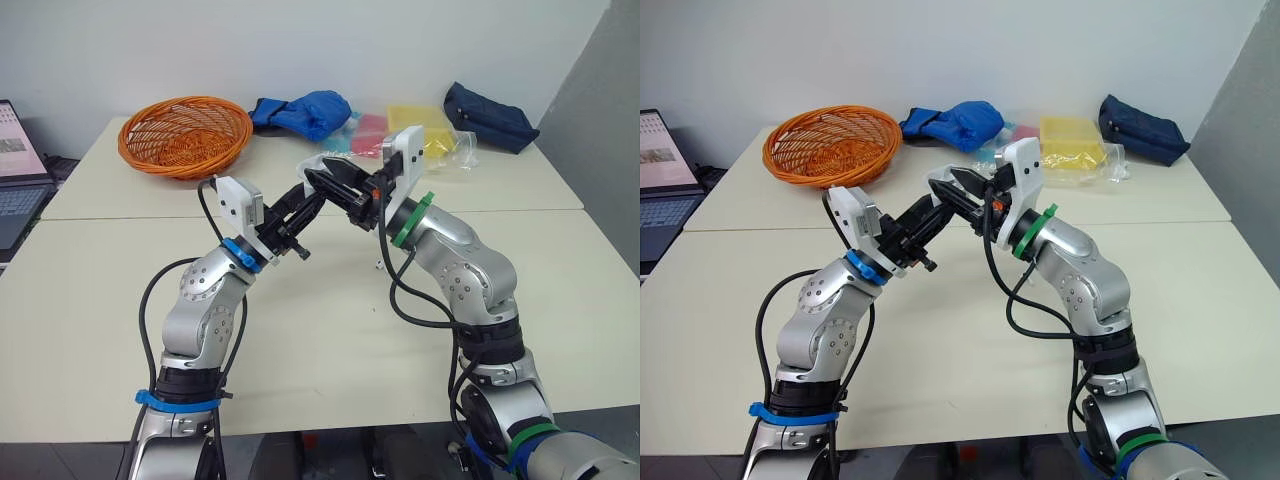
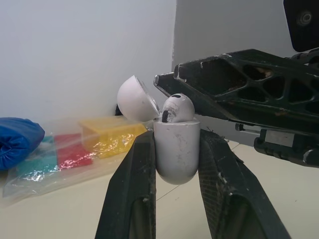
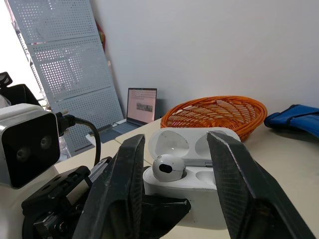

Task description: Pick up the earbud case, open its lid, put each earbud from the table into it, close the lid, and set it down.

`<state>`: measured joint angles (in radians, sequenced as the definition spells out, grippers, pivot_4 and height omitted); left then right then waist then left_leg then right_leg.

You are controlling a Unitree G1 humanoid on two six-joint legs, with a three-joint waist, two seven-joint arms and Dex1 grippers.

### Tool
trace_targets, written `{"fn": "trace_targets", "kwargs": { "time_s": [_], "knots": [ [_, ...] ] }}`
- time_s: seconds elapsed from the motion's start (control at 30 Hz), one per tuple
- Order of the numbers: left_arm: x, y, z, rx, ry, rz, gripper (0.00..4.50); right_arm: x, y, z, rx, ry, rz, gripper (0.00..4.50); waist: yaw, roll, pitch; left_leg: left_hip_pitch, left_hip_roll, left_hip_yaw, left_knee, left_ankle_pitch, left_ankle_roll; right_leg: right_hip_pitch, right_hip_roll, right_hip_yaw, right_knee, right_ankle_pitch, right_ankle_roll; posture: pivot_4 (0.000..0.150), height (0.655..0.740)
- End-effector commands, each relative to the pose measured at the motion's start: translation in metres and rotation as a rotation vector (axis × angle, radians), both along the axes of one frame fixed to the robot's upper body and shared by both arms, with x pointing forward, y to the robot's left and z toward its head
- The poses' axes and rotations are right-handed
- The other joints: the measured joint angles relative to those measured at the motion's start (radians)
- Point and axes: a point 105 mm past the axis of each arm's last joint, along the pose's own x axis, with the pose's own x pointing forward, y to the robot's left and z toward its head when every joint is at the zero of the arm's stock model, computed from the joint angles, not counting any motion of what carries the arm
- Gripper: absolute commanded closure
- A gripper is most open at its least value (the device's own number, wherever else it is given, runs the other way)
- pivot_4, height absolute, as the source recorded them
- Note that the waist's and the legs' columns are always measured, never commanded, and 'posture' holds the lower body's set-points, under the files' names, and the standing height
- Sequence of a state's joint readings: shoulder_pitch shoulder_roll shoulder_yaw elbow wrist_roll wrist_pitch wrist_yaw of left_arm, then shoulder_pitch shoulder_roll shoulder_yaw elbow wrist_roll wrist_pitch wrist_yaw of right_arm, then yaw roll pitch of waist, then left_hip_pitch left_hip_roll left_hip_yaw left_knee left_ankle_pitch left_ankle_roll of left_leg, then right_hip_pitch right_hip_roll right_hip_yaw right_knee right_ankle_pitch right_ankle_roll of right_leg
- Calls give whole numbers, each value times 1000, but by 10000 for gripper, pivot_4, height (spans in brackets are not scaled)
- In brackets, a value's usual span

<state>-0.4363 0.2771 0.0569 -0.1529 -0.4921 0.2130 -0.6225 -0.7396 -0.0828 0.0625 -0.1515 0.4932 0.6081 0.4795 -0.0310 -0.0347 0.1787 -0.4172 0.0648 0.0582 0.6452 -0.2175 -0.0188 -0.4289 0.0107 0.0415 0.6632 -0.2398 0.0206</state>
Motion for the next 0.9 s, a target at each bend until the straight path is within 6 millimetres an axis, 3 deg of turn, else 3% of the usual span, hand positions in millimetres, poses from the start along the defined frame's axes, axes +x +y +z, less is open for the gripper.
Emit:
{"fn": "trace_targets", "kwargs": {
  "time_s": [0.03,0.17,0.3,0.5,0.53,0.57,0.63,0.9],
  "knots": [
    [-9,-3,18,-13,-78,-28,37131,-3,-2,11,26,-40,7,23885,0,0,0,0,0,0,0,0,0,0,0,0,0,0,0,1500,7400],
    [-8,2,15,-6,-70,-16,37131,-16,-11,25,32,-90,60,23885,0,0,0,0,0,0,0,0,0,0,0,0,0,0,0,1500,7400],
    [-6,7,12,7,-63,-2,37131,-37,-34,45,-62,-160,151,23885,3,0,0,-1,0,0,0,0,0,0,-1,-1,-1,0,0,1500,7400],
    [-5,9,12,9,-66,2,37131,-38,-58,53,-164,-148,148,23885,2,0,0,0,0,0,0,0,0,0,-1,0,-1,0,0,1500,7400],
    [-5,10,12,11,-67,2,37131,-31,-65,38,-250,-97,119,23885,1,0,0,0,0,0,0,0,0,0,-1,0,0,0,0,1500,7400],
    [-6,11,12,15,-68,4,37131,-19,-76,6,-406,0,67,23885,1,0,0,0,0,0,0,0,0,0,0,0,0,0,0,1500,7400],
    [-6,13,12,21,-69,5,37131,-7,-95,-38,-590,122,12,23885,3,-2,-1,0,0,0,-1,0,0,1,-1,0,-1,-1,0,1500,7400],
    [-6,13,14,27,-78,7,37131,27,-90,-104,-693,302,-73,23885,-8,-2,-1,0,-1,1,0,0,0,0,-1,1,-1,0,1,1500,7400]
  ]
}}
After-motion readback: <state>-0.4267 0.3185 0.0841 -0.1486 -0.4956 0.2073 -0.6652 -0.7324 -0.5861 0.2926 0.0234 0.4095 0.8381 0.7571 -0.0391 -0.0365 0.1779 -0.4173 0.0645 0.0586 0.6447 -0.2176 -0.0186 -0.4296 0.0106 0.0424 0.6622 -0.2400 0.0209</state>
